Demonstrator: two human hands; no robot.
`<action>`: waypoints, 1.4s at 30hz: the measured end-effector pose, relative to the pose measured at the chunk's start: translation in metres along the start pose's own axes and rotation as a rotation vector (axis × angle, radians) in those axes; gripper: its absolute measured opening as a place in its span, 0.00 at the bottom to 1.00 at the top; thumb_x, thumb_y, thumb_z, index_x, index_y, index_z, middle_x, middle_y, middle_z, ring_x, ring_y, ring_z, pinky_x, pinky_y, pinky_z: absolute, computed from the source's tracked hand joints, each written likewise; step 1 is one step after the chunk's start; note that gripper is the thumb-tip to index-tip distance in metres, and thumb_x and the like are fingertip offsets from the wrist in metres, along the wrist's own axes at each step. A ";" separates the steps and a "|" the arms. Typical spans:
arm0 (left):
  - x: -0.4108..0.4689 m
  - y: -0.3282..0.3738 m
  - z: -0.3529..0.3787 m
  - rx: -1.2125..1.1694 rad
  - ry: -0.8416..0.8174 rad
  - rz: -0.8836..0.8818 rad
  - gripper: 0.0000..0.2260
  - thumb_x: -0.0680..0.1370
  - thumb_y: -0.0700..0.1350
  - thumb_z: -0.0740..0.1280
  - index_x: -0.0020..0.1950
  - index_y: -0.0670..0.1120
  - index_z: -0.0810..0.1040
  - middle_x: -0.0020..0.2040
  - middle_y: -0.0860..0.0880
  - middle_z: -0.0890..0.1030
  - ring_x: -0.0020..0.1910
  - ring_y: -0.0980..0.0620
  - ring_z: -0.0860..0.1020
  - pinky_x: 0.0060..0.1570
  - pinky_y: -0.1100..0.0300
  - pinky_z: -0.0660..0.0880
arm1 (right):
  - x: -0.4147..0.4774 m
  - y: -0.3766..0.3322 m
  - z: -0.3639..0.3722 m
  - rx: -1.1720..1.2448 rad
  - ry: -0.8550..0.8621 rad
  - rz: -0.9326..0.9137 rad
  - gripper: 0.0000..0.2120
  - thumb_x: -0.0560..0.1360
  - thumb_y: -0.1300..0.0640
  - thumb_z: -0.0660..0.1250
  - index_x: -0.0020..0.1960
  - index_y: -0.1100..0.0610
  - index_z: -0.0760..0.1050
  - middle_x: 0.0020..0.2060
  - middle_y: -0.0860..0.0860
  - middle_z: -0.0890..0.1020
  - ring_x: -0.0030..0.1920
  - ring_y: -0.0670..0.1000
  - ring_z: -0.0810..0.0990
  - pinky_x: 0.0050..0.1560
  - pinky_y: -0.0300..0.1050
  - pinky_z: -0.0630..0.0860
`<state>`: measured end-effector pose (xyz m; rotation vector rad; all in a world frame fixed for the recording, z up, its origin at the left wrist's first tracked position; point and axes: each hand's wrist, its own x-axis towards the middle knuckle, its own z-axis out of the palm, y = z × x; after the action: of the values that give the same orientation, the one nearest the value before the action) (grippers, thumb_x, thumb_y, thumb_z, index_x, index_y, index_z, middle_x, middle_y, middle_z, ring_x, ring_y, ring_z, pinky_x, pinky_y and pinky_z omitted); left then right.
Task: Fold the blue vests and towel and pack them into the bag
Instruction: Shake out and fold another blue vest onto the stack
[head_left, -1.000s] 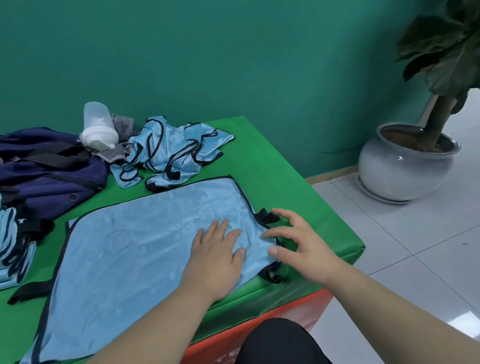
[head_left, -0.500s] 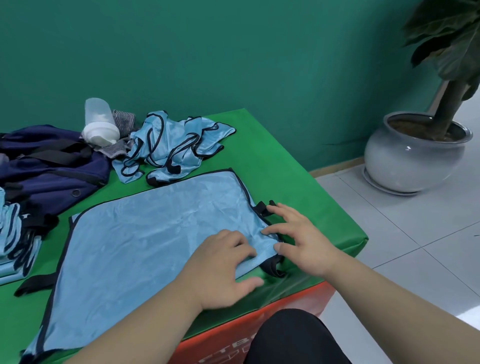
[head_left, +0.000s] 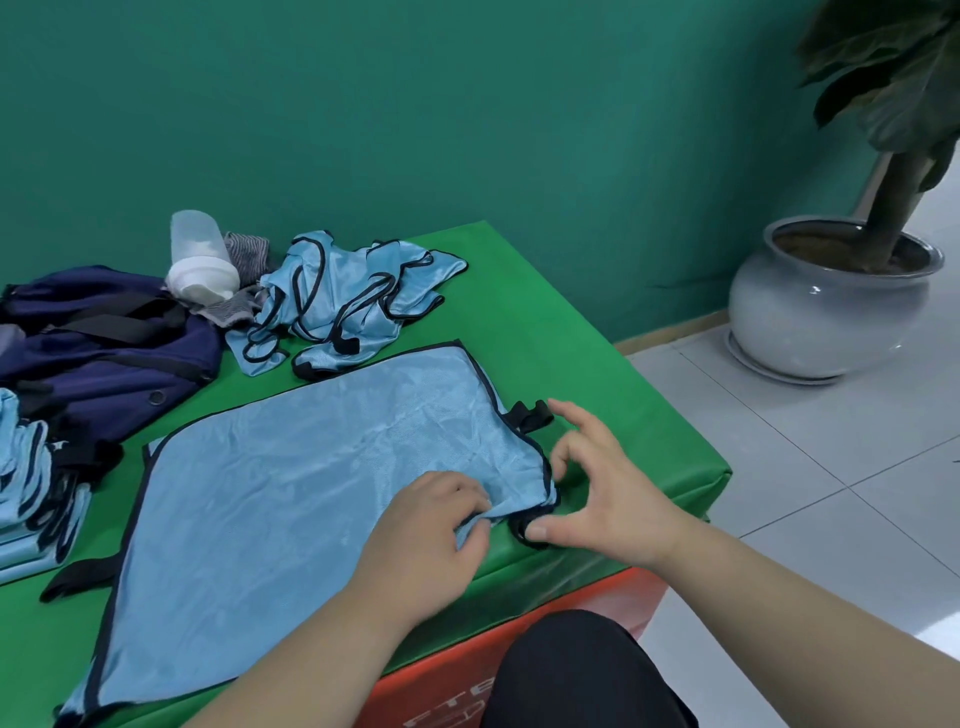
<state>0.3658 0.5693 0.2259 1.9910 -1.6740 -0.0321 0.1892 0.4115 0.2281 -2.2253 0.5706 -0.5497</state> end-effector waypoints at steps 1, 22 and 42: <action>0.000 0.000 0.000 -0.020 0.000 -0.013 0.05 0.75 0.49 0.66 0.47 0.54 0.82 0.50 0.62 0.79 0.53 0.64 0.72 0.53 0.75 0.63 | -0.004 -0.001 0.002 -0.010 0.006 -0.012 0.26 0.57 0.33 0.77 0.43 0.44 0.68 0.77 0.41 0.55 0.79 0.43 0.49 0.75 0.50 0.57; -0.001 -0.002 -0.001 -0.084 -0.005 -0.044 0.03 0.76 0.49 0.68 0.47 0.54 0.81 0.50 0.62 0.79 0.53 0.64 0.72 0.54 0.73 0.64 | -0.028 -0.026 0.020 -0.365 0.038 -0.088 0.19 0.65 0.31 0.71 0.39 0.45 0.74 0.78 0.44 0.59 0.80 0.44 0.44 0.76 0.50 0.56; -0.005 -0.007 0.006 -0.018 -0.094 0.049 0.22 0.73 0.64 0.60 0.64 0.61 0.78 0.55 0.62 0.70 0.60 0.59 0.68 0.64 0.62 0.58 | -0.009 0.026 -0.063 -0.852 0.001 -0.249 0.10 0.67 0.58 0.78 0.38 0.56 0.75 0.61 0.56 0.80 0.66 0.61 0.75 0.60 0.60 0.77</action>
<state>0.3689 0.5722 0.2169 1.9617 -1.7747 -0.1236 0.1413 0.3646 0.2456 -3.1327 0.5992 -0.4801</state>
